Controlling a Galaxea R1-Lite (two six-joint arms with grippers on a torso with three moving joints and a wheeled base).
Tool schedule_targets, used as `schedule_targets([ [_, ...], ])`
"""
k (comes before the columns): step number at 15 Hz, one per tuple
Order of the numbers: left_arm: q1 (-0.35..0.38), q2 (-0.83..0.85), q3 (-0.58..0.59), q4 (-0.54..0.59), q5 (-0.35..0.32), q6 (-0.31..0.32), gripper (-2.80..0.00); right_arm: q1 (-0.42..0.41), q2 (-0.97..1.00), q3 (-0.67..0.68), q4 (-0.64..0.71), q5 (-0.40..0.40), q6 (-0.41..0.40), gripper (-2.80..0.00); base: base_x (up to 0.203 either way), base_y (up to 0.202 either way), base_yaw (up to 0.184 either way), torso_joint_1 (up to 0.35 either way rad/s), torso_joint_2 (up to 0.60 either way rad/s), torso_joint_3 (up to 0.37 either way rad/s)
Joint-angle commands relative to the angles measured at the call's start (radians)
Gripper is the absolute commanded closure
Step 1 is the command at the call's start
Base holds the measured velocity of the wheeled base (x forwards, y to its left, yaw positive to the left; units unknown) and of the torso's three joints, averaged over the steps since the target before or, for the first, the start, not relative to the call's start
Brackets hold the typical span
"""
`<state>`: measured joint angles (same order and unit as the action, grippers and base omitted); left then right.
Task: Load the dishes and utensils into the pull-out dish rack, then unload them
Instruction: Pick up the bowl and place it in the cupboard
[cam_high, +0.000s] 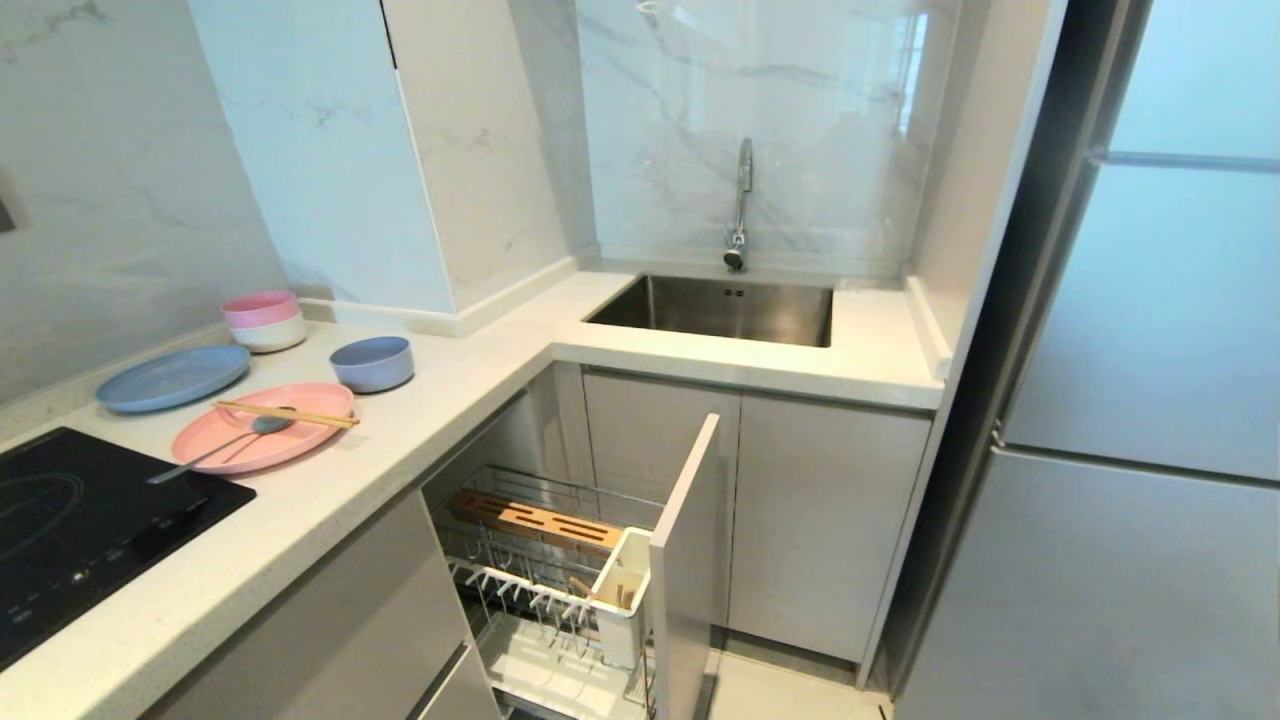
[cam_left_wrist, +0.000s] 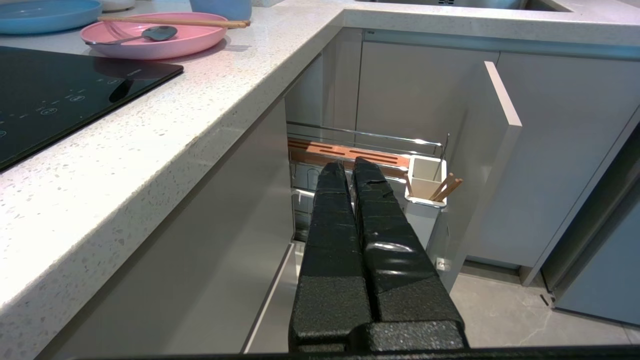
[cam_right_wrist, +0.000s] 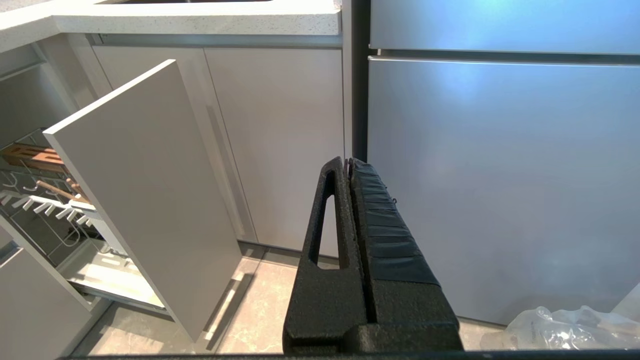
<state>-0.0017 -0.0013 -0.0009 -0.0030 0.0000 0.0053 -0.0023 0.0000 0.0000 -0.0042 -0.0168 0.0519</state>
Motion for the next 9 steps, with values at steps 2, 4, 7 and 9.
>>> schedule_targets([
  [2,0.000,-0.002,-0.001,-0.001,0.000,0.004,0.00,-0.001,0.001,0.000,0.000,0.000,0.000,0.00,0.000,0.000,0.000,0.000,0.00,0.000],
  [4,0.000,-0.002,-0.001,0.000,0.000,0.004,0.00,0.001,0.001,0.000,0.001,0.000,0.000,0.00,0.000,0.000,0.000,0.002,0.00,-0.049],
  [7,0.000,-0.002,-0.001,-0.002,0.000,0.004,0.00,0.001,0.000,0.000,0.000,0.000,0.000,0.00,0.000,0.000,0.000,0.004,0.00,-0.161],
  [9,0.000,-0.002,0.001,-0.002,0.000,0.003,0.00,0.000,0.000,0.000,0.000,0.000,0.000,0.00,0.000,0.000,0.000,0.002,0.00,-0.195],
])
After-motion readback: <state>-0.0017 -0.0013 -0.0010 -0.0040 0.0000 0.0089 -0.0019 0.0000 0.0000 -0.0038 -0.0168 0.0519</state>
